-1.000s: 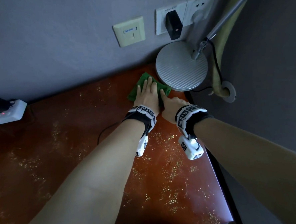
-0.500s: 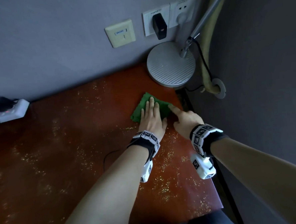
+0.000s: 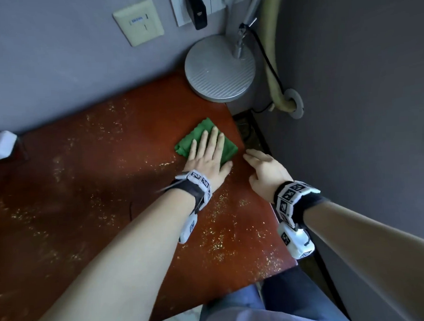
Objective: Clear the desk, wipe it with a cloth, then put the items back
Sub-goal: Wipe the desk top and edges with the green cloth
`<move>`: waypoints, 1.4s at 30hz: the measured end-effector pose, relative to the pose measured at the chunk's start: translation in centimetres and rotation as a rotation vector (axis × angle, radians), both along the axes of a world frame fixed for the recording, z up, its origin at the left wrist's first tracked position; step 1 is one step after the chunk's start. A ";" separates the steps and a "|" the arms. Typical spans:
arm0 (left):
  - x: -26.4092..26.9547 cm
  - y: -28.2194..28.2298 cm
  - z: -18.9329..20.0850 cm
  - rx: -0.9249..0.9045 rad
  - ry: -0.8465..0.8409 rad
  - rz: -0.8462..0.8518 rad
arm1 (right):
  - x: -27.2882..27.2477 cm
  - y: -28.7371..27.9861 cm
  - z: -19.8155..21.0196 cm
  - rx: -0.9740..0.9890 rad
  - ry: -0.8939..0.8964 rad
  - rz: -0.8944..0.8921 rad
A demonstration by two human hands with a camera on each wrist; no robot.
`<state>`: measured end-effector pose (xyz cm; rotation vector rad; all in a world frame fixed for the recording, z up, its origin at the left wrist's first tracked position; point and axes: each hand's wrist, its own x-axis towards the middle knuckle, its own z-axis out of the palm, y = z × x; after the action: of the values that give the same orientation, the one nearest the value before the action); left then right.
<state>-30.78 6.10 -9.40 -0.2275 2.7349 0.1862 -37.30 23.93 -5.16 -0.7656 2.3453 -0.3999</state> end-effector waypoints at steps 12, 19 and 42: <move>8.7 7.4 -0.9 -0.035 0.020 -0.058 | 2.8 7.0 -1.6 0.084 0.089 0.337; 5.0 5.7 -1.3 0.010 0.064 0.053 | 4.2 9.6 -2.9 0.093 0.180 0.422; 16.1 15.4 -1.7 -0.004 0.049 -0.058 | 13.3 16.3 -3.4 -0.081 -0.196 -0.331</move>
<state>-14.67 21.50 -11.06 -0.1463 2.7865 0.1729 -23.96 40.26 -8.58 -0.3525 2.2795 -0.6828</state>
